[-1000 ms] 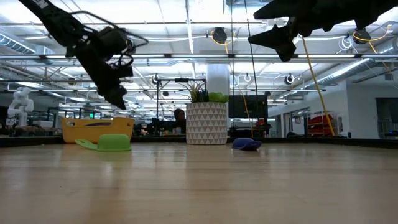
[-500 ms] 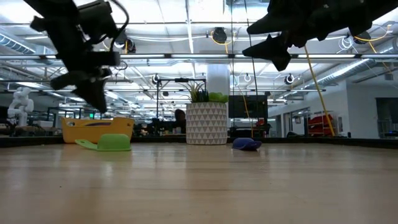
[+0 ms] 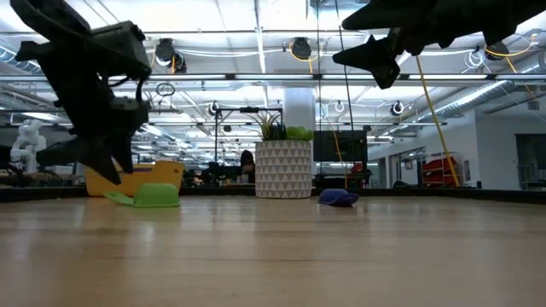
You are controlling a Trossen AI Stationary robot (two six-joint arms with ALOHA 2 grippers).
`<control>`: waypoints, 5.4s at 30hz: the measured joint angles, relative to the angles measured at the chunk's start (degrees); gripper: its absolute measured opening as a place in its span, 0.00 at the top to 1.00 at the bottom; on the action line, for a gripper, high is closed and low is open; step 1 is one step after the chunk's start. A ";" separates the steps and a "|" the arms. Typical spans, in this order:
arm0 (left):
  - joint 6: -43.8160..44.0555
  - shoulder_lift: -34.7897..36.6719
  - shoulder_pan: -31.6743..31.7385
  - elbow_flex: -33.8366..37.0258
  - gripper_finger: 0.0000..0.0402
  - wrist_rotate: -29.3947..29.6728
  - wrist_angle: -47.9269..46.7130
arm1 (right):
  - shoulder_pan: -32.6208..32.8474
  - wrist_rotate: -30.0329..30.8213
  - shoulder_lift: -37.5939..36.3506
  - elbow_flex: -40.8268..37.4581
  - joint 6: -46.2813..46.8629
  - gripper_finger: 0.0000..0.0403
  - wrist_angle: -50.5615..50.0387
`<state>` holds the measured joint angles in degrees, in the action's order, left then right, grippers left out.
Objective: Nest measuring cups in basket
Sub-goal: Stack the green measuring cup on top of the yellow measuring cup in the yellow bin
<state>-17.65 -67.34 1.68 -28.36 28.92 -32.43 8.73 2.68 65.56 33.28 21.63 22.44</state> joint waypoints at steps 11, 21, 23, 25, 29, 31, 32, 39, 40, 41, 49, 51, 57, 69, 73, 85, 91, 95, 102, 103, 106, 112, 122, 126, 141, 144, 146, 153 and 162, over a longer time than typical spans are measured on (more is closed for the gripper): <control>1.60 -8.88 -2.22 0.07 0.57 -5.17 7.37 | 0.00 -0.92 0.00 0.00 -1.58 0.40 -0.17; 10.84 -8.85 -12.42 -4.29 0.67 -4.51 4.72 | 0.00 -1.47 0.00 0.00 -2.01 0.40 -0.07; 14.05 -8.66 -14.63 -6.67 0.68 -1.11 0.65 | 0.00 -1.46 0.00 0.00 -1.99 0.40 -0.07; 17.58 -8.60 -17.03 -8.65 0.70 -0.41 -1.75 | 0.00 -1.48 0.00 0.00 -1.91 0.40 -0.05; 22.57 -8.62 -23.54 -8.19 0.70 -3.06 -4.67 | 0.00 -1.49 0.00 0.00 -1.46 0.40 -0.15; 24.10 -8.89 -27.88 -7.22 0.70 -3.34 -5.12 | 0.00 -1.65 0.00 0.00 -1.46 0.40 -0.20; 24.90 -9.07 -29.88 -6.80 0.70 -3.33 -5.04 | 0.00 -1.89 0.00 0.00 -1.44 0.40 -0.22; 26.38 -12.01 -39.57 -4.39 0.60 4.27 0.22 | 0.00 -2.82 0.00 0.00 -1.33 0.40 0.14; 26.02 -13.08 -40.12 -4.33 0.58 6.09 0.77 | 0.00 -2.82 0.00 0.00 -1.33 0.40 0.31; 25.25 -14.32 -40.31 -4.35 0.56 6.81 1.28 | 0.00 -2.82 0.00 0.00 -1.33 0.40 0.55; 20.53 -21.37 -39.14 -4.48 0.53 11.22 5.97 | 0.00 -2.82 0.00 0.00 -2.34 0.40 2.45; 20.53 -22.40 -38.02 -4.57 0.56 11.24 6.32 | 0.00 -2.81 -0.01 0.00 -2.79 0.40 2.63; 19.28 -23.25 -35.23 -4.48 0.74 10.40 7.90 | 0.00 -2.82 0.00 0.00 -2.82 0.40 2.62; 17.71 -20.59 -32.72 -6.76 0.97 16.62 8.53 | 0.02 0.40 0.54 0.00 -6.95 0.40 3.24; 17.75 -15.86 -31.26 -8.50 0.98 18.29 12.77 | 0.02 3.29 2.49 -0.02 -13.29 0.40 6.17; 26.39 -2.87 -25.45 -8.61 0.96 8.05 30.13 | 0.88 21.74 13.59 7.11 -38.46 0.40 9.35; 30.95 -2.02 -25.05 -8.61 0.98 5.32 36.14 | 2.24 26.16 20.12 13.84 -50.08 0.43 8.59; 33.02 -1.93 -25.06 -8.61 0.96 5.42 37.71 | 2.38 25.92 22.84 15.85 -53.56 0.49 8.52; 33.33 -1.95 -26.72 -8.61 0.97 5.36 41.30 | 1.75 26.30 23.86 15.75 -55.11 0.59 8.70; 33.23 -1.95 -27.07 -8.61 0.97 5.38 42.03 | 1.66 26.41 24.01 15.76 -55.08 0.60 9.14; 32.93 -1.95 -27.62 -8.61 0.97 5.41 43.77 | 1.51 27.34 24.26 15.74 -55.32 0.67 9.12; 32.38 -1.95 -28.44 -8.61 0.96 4.57 46.10 | 1.43 27.25 24.33 15.74 -53.87 0.85 10.59; 26.25 -1.58 -29.61 -8.61 0.81 3.51 46.71 | 1.36 29.35 23.84 15.73 -49.41 0.99 12.78; 19.89 0.17 -32.35 -8.61 0.71 5.97 48.33 | 1.01 33.43 23.82 15.84 -44.98 0.99 11.93; -14.74 -2.89 -41.43 -8.66 0.47 20.64 51.16 | -10.77 1.28 23.71 34.05 -5.02 0.99 -34.70; -21.09 -4.39 -40.93 -8.66 0.45 22.49 51.00 | -13.18 -7.23 23.71 34.60 -2.02 0.99 -38.50; -26.12 -5.33 -39.95 -8.66 0.45 24.10 51.21 | -14.39 -11.02 23.71 34.60 -0.94 0.99 -40.39; -43.09 -8.75 -34.87 -8.66 0.45 21.64 52.25 | -16.91 -19.31 23.71 34.60 1.15 0.99 -41.66; -58.35 -11.78 -28.46 -8.68 0.55 18.25 60.33 | -17.81 -20.03 23.71 34.60 0.20 0.99 -43.32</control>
<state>-76.00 -79.13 -26.78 -37.04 47.17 27.90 -9.08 -17.35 89.27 67.88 21.82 -20.88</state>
